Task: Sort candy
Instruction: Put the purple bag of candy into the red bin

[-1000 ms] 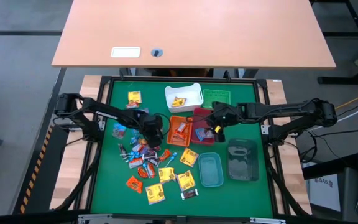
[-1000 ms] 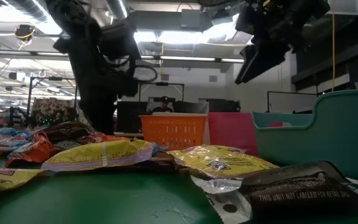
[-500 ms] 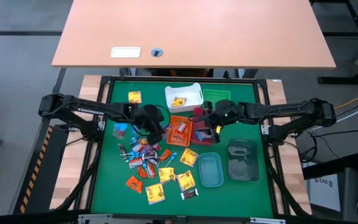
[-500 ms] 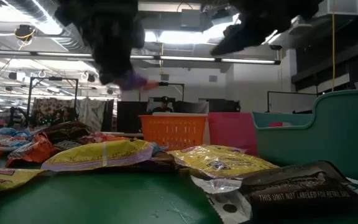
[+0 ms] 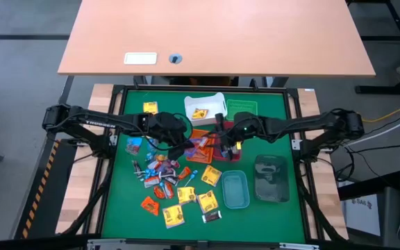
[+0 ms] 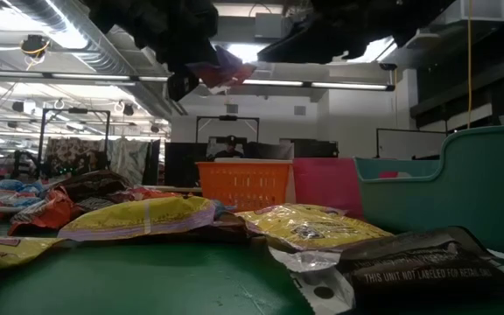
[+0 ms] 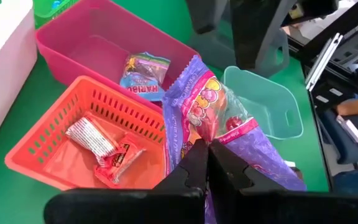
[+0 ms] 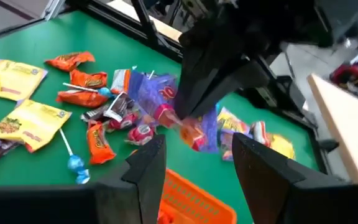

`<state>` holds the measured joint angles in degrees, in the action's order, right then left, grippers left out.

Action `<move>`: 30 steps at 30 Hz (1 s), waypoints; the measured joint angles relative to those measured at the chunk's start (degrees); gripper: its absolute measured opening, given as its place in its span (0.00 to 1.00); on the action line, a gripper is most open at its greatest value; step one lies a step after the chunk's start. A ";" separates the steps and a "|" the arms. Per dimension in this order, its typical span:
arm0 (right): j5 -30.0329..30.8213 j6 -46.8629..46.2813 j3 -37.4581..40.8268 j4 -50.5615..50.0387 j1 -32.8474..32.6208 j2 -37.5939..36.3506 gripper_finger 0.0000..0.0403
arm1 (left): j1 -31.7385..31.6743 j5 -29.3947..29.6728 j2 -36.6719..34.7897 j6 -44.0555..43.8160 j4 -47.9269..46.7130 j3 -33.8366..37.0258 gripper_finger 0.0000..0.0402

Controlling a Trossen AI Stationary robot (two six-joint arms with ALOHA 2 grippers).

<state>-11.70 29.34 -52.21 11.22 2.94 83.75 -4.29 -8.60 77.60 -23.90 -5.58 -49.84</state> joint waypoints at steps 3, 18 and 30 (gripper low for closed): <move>-0.52 1.61 0.00 1.72 0.00 0.88 0.46 | -0.02 0.00 0.00 0.00 0.53 0.00 0.00; -0.55 4.09 -0.02 8.33 0.02 5.60 0.43 | 0.24 -0.11 -0.02 -1.64 4.57 0.00 0.00; -0.55 4.09 -0.02 8.40 0.06 5.68 0.04 | 0.27 1.70 -0.09 -1.45 4.71 0.00 0.00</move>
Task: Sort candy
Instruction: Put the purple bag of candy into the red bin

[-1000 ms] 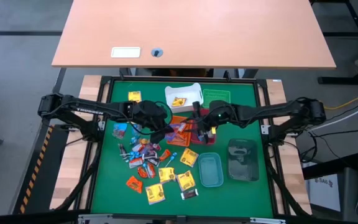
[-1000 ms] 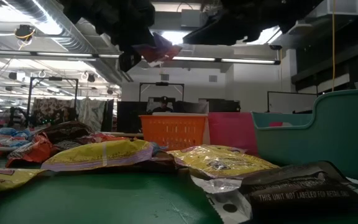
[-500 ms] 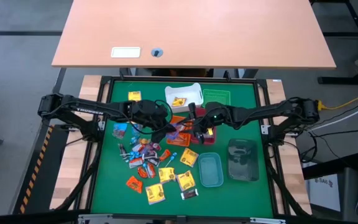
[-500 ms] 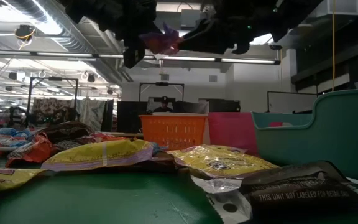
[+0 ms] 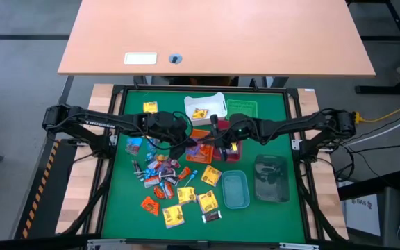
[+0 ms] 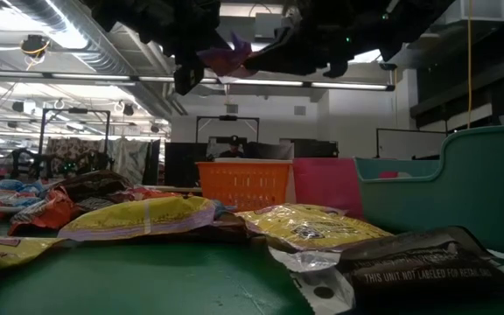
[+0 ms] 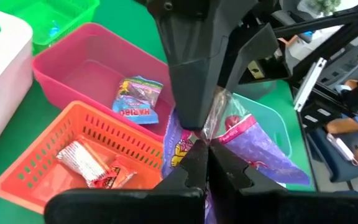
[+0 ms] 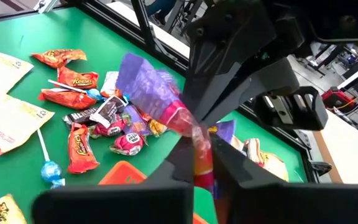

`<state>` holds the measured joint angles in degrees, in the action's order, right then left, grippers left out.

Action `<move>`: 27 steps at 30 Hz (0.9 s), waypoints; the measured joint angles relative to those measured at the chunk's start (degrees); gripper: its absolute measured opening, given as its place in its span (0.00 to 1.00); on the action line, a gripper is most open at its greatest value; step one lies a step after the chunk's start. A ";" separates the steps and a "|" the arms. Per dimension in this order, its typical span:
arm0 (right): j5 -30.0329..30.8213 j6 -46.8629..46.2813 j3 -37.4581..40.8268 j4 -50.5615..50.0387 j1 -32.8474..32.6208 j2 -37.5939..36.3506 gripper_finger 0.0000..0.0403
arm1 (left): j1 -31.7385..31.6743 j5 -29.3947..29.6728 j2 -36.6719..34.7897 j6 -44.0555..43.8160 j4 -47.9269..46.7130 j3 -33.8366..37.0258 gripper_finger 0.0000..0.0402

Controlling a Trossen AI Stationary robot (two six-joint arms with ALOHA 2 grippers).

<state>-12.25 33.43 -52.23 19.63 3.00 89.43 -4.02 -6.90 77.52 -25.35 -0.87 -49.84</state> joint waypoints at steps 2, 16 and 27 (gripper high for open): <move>0.04 -0.23 0.00 -0.18 0.06 0.00 0.03 | -0.01 1.12 0.00 0.38 -0.03 0.00 0.00; 6.30 -0.20 0.00 -24.85 2.94 -10.28 0.04 | -1.12 12.79 0.00 5.46 0.12 0.00 0.26; 6.26 0.01 0.00 -49.53 11.39 -15.79 0.04 | -3.18 21.24 0.00 6.65 -0.43 0.00 0.28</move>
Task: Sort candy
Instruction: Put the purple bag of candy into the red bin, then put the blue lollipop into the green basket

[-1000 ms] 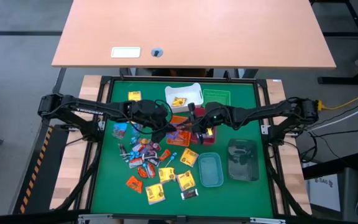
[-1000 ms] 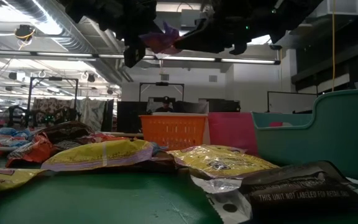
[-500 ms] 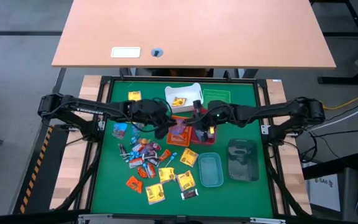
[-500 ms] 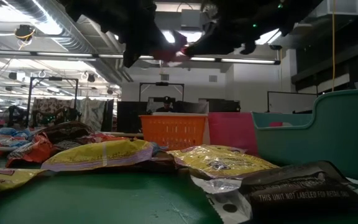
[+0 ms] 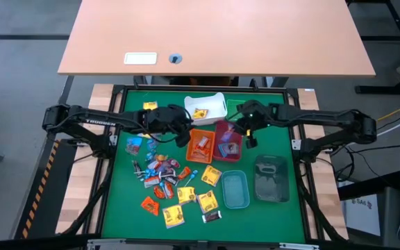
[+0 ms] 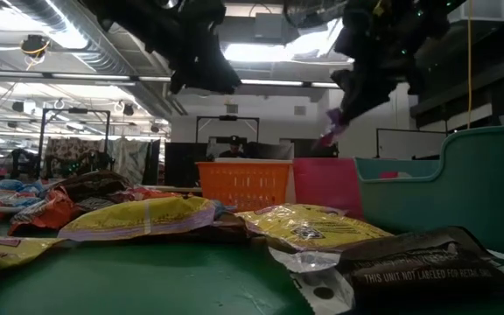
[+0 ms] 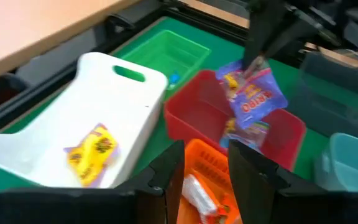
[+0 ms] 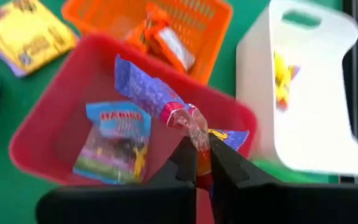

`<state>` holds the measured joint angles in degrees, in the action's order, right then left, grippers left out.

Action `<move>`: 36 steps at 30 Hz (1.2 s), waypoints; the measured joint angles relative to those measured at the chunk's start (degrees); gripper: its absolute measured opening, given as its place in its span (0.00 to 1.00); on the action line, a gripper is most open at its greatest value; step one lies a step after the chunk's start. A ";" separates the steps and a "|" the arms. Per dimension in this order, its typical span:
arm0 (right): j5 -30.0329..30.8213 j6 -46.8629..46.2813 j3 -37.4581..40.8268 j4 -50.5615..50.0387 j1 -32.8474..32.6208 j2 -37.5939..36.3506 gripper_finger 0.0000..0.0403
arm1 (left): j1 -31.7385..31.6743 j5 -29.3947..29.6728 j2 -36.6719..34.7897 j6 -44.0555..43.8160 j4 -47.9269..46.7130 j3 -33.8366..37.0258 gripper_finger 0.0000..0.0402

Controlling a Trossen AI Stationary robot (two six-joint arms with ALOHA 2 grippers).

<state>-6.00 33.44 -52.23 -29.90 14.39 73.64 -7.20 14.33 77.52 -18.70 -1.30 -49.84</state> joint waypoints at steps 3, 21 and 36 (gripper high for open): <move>0.16 0.02 0.00 -1.41 0.44 0.63 0.06 | -1.00 1.47 0.00 -0.02 -0.16 0.00 0.28; 2.18 -8.65 0.00 -3.03 1.71 0.86 0.13 | -13.24 -6.57 0.02 -0.17 -11.88 -0.01 0.28; -2.51 -10.72 0.00 -3.09 0.29 0.88 0.45 | -14.27 -17.08 0.02 1.35 -30.93 -0.02 0.28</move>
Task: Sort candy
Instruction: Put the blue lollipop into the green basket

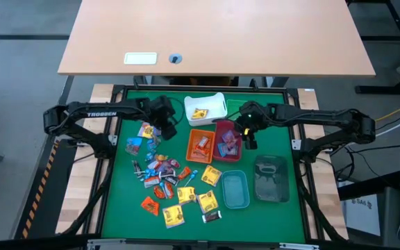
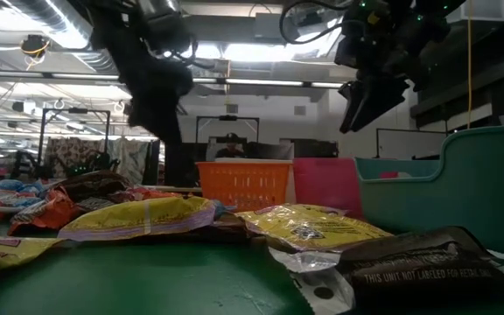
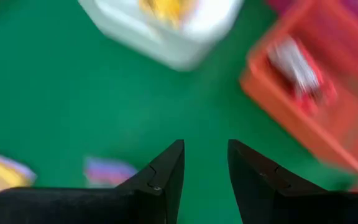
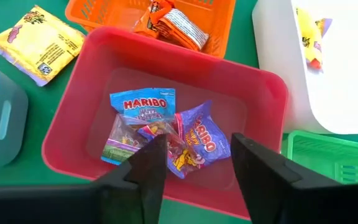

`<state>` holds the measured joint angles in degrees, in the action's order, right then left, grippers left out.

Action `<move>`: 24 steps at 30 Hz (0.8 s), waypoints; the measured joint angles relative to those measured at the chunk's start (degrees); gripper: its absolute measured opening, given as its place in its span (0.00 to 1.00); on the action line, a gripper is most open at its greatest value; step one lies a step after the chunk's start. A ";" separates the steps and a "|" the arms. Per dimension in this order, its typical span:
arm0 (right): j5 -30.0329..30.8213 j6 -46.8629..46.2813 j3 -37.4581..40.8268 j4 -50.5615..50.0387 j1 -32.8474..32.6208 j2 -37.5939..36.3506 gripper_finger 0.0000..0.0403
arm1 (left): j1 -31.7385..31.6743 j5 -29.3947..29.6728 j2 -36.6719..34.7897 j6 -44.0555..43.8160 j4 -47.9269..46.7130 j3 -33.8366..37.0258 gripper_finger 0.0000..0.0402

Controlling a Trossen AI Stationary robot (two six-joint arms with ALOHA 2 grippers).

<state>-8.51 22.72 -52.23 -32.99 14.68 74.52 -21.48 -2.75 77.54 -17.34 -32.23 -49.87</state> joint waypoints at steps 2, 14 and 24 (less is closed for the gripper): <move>-0.03 0.00 0.00 -0.03 -0.07 0.00 0.47 | 1.43 -3.80 0.00 -2.87 -5.56 0.00 0.28; -0.07 -1.36 0.00 -0.09 -0.09 0.00 0.48 | 14.91 -8.80 0.00 -20.31 -27.75 0.00 0.28; -0.07 -1.44 0.00 -0.09 -0.07 0.00 0.48 | 29.59 -8.55 0.02 -30.53 -27.07 0.00 0.28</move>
<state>-8.58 21.28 -52.23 -33.08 14.61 74.52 8.11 -11.31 77.56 -47.88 -59.31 -49.87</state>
